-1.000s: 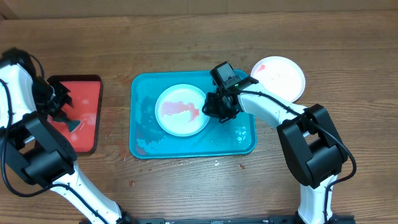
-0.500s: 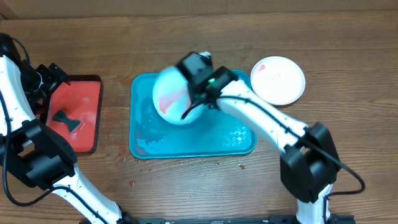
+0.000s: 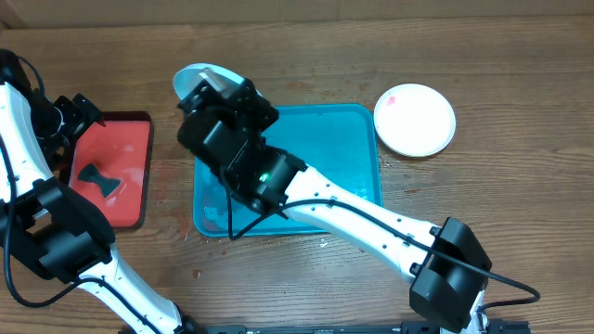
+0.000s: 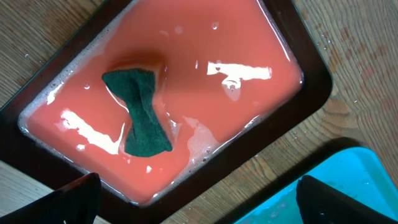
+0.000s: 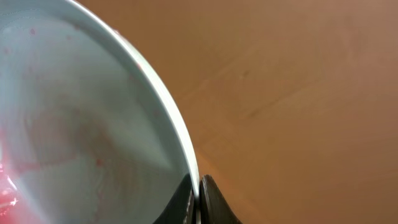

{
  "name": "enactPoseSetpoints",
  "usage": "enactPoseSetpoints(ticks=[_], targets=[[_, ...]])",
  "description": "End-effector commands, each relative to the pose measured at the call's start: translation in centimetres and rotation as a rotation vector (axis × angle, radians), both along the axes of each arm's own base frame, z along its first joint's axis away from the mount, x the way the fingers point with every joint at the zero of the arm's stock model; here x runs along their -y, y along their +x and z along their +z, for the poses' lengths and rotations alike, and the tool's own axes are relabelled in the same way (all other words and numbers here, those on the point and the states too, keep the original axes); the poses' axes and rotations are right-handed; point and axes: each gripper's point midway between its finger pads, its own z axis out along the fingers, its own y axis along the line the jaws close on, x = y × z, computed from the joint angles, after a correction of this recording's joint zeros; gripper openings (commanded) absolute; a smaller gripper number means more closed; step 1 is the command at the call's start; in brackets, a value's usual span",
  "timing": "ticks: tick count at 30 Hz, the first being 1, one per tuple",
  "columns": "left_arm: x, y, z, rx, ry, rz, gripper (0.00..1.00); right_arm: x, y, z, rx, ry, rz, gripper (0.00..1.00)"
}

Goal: Clean dirty plates on tray and stack at the side
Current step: 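Lift the light blue plate with the right gripper and stack it on the plates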

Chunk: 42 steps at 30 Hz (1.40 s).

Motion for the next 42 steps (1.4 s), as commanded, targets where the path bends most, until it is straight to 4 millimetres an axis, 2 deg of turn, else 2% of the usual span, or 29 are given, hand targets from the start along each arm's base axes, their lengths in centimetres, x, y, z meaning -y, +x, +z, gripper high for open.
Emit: enactPoseSetpoints(ticks=[1,4,7,9,11,14,15,16,18,21,22,24,26,29,33,37,39,42], targets=[[0.0,0.3,1.1,0.031,0.013,-0.017,1.0,0.6,-0.5,4.0,0.091,-0.186,0.003,0.04],[0.0,0.3,1.1,0.031,0.013,-0.017,1.0,0.6,-0.5,4.9,0.121,-0.17,-0.014,0.04],[0.0,0.3,1.1,0.031,0.013,-0.017,1.0,0.0,-0.5,4.6,0.114,-0.114,0.005,0.04],[0.0,0.3,1.1,0.031,0.013,-0.017,1.0,-0.9,-0.6,2.9,0.06,-0.035,0.049,0.04],[0.0,0.3,1.1,0.031,0.013,-0.017,1.0,-1.7,-0.9,-0.9,-0.062,-0.037,0.115,0.04],[0.0,0.3,1.1,0.031,0.013,-0.017,1.0,-1.2,-0.5,-4.2,-0.12,-0.103,0.09,0.04],[0.0,0.3,1.1,0.031,0.013,-0.017,1.0,-1.0,-0.3,-4.6,-0.114,-0.122,0.066,0.04],[0.0,0.3,1.1,0.031,0.013,-0.017,1.0,-0.5,0.0,-4.6,-0.093,-0.135,0.029,0.04],[0.0,0.3,1.1,0.031,0.013,-0.017,1.0,0.5,0.5,-3.3,-0.028,-0.126,-0.051,0.04],[0.0,0.3,1.1,0.031,0.013,-0.017,1.0,2.0,1.4,0.2,0.1,-0.018,-0.172,0.04],[0.0,0.3,1.1,0.031,0.013,-0.017,1.0,2.9,2.1,1.5,0.13,0.045,-0.202,0.04],[0.0,0.3,1.1,0.031,0.013,-0.017,1.0,4.7,3.1,2.4,0.15,0.164,-0.258,0.04],[0.0,0.3,1.1,0.031,0.013,-0.017,1.0,6.5,4.1,2.0,0.104,0.227,-0.271,0.04],[0.0,0.3,1.1,0.031,0.013,-0.017,1.0,8.6,5.3,-1.0,-0.107,0.315,-0.216,0.04],[0.0,0.3,1.1,0.031,0.013,-0.016,1.0,12.7,6.4,-5.8,-0.424,0.526,-0.248,0.04],[0.0,0.3,1.1,0.031,0.013,-0.016,1.0,18.9,7.0,-9.2,-0.697,0.785,-0.367,0.04],[0.0,0.3,1.1,0.031,0.013,-0.017,1.0,22.9,7.1,-10.1,-0.79,0.886,-0.436,0.04],[0.0,0.3,1.1,0.031,0.013,-0.017,1.0,29.4,6.8,-11.5,-0.838,0.946,-0.583,0.04]])
